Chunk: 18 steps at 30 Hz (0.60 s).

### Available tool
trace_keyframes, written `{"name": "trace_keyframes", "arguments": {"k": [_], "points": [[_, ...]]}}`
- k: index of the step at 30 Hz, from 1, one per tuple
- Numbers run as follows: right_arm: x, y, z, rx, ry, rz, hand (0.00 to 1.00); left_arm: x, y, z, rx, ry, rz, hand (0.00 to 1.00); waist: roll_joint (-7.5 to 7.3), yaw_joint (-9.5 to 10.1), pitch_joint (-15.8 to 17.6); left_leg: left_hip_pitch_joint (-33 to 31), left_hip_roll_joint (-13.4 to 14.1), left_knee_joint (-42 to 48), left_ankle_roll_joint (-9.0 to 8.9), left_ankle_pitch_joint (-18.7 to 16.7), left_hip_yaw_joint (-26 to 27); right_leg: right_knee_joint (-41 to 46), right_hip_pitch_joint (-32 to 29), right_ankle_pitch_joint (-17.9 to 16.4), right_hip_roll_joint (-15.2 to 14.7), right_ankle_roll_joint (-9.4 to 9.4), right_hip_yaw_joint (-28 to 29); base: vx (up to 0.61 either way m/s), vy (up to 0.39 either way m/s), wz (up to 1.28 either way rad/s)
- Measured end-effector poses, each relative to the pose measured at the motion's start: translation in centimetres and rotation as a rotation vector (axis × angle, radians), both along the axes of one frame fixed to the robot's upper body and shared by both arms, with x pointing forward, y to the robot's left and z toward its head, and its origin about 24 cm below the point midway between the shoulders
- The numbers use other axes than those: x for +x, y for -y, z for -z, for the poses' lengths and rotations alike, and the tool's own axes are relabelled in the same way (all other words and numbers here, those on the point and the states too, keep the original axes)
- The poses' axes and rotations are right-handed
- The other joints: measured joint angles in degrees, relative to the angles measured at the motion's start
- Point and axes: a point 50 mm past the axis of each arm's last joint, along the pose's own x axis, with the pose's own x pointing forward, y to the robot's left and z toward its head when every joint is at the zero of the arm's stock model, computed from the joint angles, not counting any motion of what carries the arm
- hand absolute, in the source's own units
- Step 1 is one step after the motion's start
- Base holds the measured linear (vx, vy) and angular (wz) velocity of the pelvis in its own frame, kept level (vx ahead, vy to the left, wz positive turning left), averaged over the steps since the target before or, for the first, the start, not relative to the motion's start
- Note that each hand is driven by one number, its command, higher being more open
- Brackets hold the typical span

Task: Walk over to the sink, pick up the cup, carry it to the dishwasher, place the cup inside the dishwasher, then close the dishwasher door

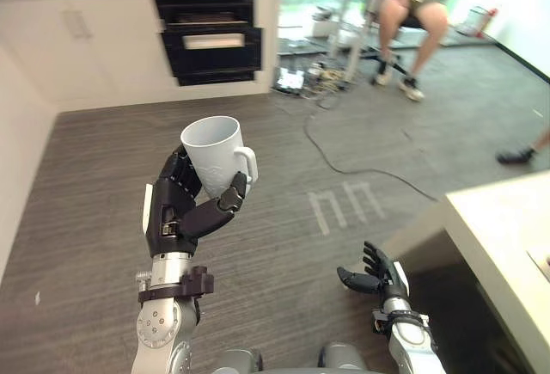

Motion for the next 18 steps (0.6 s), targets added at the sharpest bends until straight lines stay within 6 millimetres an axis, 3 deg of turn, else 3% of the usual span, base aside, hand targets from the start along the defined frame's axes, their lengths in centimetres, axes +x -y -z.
{"name": "trace_keyframes", "arguments": {"k": [2,4,7,9,11,12,18], "points": [[1.2,-0.3,-0.7,-0.009,0.038,-0.039,0.90,-0.7,-0.6,0.7,-0.040,-0.027,-0.047,0.30,1.48,1.52,-0.84,-0.71,3.33,0.11,-1.62,-0.74,-1.51,-5.73,2.97,1.97,3.62,-1.45,-2.06,0.18,-0.279,0.23],[1.9,-0.3,-1.2,-0.012,0.067,-0.049,0.90,-0.8,-0.8,1.1,-0.046,-0.048,-0.066,0.30,1.62,1.86,-0.93,-0.59,4.78,-0.96,-3.04,-0.70,-2.30,-8.24,4.23,2.65,5.21,-2.27,-3.25,0.15,-0.225,0.16],[1.5,0.6,-1.1,-0.035,0.057,-0.038,0.90,-0.7,-0.7,1.4,-0.049,-0.061,-0.056,0.30,1.57,0.82,-0.96,-0.27,5.14,-3.81,-5.10,0.87,-0.56,-10.15,5.71,2.69,4.72,-2.33,-5.66,0.10,-0.099,0.37],[0.8,1.2,-0.8,-0.047,0.037,-0.015,0.90,-0.5,-0.7,1.3,-0.045,-0.050,-0.046,0.30,1.54,0.33,-0.99,0.26,5.24,-6.04,-4.18,2.73,4.67,-11.04,6.52,2.69,3.71,-2.33,-6.83,0.05,0.007,0.37],[0.3,1.3,-0.5,-0.045,0.021,-0.010,0.90,-0.5,-1.0,1.2,-0.040,-0.047,-0.055,0.30,1.55,0.17,-1.03,1.60,4.88,-7.72,-3.36,3.31,6.12,-11.76,7.52,2.73,3.33,-2.27,-6.97,0.03,0.018,0.08],[-0.3,0.1,0.7,-0.010,-0.032,-0.001,0.90,-0.6,-1.4,1.1,-0.023,-0.046,-0.058,0.30,0.48,-0.63,-2.67,4.06,3.59,-16.24,-1.35,9.13,8.69,-14.86,7.51,6.05,2.70,-2.53,-5.51,0.00,0.000,0.00],[-0.7,0.1,0.9,-0.007,-0.042,0.000,0.90,-0.7,-1.4,1.2,-0.027,-0.050,-0.068,0.30,0.52,-0.87,-3.32,5.05,4.04,-16.91,-1.34,9.35,10.70,-15.58,6.98,6.44,3.16,-2.43,-3.65,0.00,-0.003,-0.16]]}}
